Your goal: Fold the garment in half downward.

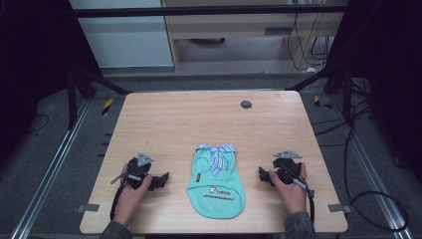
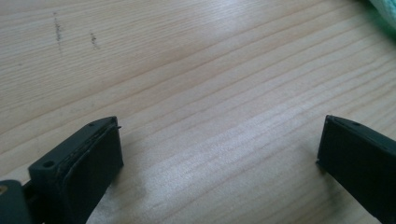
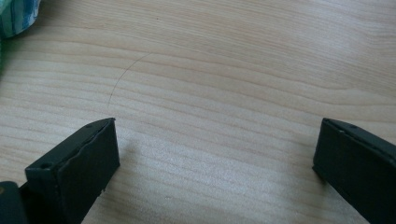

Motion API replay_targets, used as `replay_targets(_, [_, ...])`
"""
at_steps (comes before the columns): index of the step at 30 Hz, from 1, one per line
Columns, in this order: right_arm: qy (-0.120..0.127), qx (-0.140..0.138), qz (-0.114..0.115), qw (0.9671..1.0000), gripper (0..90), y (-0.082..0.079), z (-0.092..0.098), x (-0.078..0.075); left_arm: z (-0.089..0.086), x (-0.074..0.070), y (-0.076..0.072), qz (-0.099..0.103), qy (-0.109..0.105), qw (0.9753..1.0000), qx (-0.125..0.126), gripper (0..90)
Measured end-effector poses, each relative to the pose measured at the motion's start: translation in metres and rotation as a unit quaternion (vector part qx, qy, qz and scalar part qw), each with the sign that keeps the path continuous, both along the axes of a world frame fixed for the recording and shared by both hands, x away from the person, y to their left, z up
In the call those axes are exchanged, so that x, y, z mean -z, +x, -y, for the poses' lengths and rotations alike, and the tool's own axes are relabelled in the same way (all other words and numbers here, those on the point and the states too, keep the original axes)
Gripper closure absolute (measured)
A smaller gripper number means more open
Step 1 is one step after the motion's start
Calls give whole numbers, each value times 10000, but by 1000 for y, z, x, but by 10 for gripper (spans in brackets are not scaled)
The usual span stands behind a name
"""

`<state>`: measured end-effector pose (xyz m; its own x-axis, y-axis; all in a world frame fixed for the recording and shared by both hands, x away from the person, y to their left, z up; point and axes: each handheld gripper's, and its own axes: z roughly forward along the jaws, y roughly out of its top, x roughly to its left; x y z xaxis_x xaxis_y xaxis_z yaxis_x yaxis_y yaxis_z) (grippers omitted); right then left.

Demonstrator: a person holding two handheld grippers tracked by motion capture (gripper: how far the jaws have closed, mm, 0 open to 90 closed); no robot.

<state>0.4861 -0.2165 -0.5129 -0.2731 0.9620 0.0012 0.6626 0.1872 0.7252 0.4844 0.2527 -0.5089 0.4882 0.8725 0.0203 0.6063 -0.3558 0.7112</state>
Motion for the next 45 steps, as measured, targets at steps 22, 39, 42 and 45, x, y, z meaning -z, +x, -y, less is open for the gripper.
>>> replay_targets(22, [-192, -953, 12, 9953, 441, 13, -44, -33, 43, -32, 39, -186, -90, 9966, 793, 75])
replay_targets(39, [297, -1249, -313, 9912, 715, 45, -77, -36, 92, -41, 70, -413, -141, 9946, 937, 362])
replay_targets(42, [315, -1290, -314, 9906, 708, 50, -86, -39, 99, -46, 77, -367, -197, 9949, 917, 403])
replay_targets(45, [338, -1337, -281, 9900, 684, 55, -98, -41, 106, -50, 82, -355, -238, 9950, 905, 429])
